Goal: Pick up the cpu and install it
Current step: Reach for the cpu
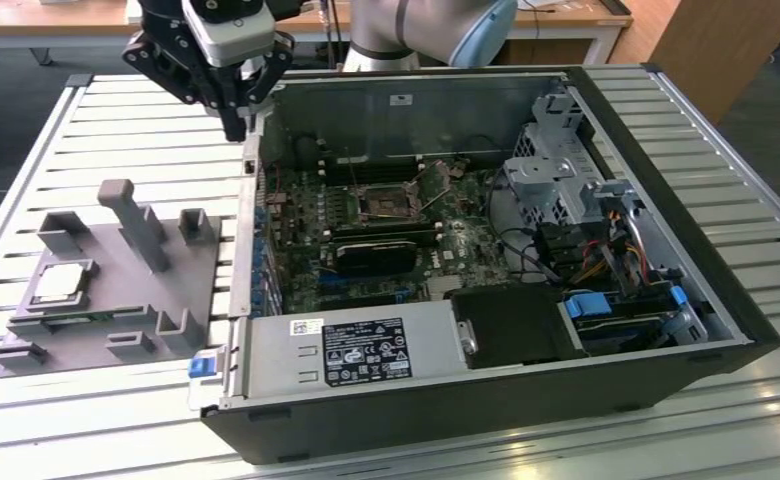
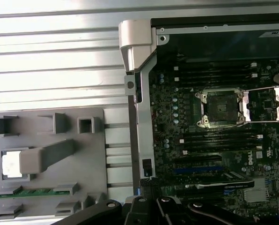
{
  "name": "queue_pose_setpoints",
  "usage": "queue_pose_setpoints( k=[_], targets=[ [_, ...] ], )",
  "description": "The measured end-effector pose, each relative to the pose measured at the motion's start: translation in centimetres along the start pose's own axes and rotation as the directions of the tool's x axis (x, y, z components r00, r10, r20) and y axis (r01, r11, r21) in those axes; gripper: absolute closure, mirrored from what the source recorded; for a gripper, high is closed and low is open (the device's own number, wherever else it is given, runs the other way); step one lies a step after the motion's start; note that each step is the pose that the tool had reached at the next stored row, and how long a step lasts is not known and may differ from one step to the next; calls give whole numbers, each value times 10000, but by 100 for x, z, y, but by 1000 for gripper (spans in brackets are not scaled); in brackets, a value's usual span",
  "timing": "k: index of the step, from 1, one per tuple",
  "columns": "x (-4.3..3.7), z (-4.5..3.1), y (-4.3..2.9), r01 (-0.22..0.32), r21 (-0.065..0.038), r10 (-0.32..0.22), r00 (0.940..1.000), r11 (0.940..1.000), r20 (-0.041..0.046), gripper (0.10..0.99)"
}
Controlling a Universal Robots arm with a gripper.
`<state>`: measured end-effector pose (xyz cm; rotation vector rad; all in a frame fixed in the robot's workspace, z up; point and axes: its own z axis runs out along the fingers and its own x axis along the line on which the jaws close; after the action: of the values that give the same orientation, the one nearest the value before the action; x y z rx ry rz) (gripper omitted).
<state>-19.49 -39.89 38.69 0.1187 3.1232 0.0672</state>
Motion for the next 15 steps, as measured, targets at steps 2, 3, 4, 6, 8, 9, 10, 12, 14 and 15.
queue_pose_setpoints(
  k=[2,3,4,6,8,9,10,12,14,15],
  targets=[
    [13,1,-1,0,0,0,10000,10000,0,980],
    [20,1,-1,0,0,0,10000,10000,-1,980],
    [26,2,-2,0,0,0,10000,10000,-1,980],
    [39,3,-3,0,0,0,10000,10000,-2,980],
    [52,4,-4,0,0,0,10000,10000,-2,980],
    [58,4,-4,0,1,0,10000,10000,-3,980],
    [65,5,-5,0,1,0,10000,10000,-3,980],
    [78,6,-6,0,0,0,10000,10000,-4,980],
    [92,7,-7,-1,0,1,10000,10000,-5,980],
    [98,7,-8,-1,0,1,10000,10000,-4,980]
  ],
)
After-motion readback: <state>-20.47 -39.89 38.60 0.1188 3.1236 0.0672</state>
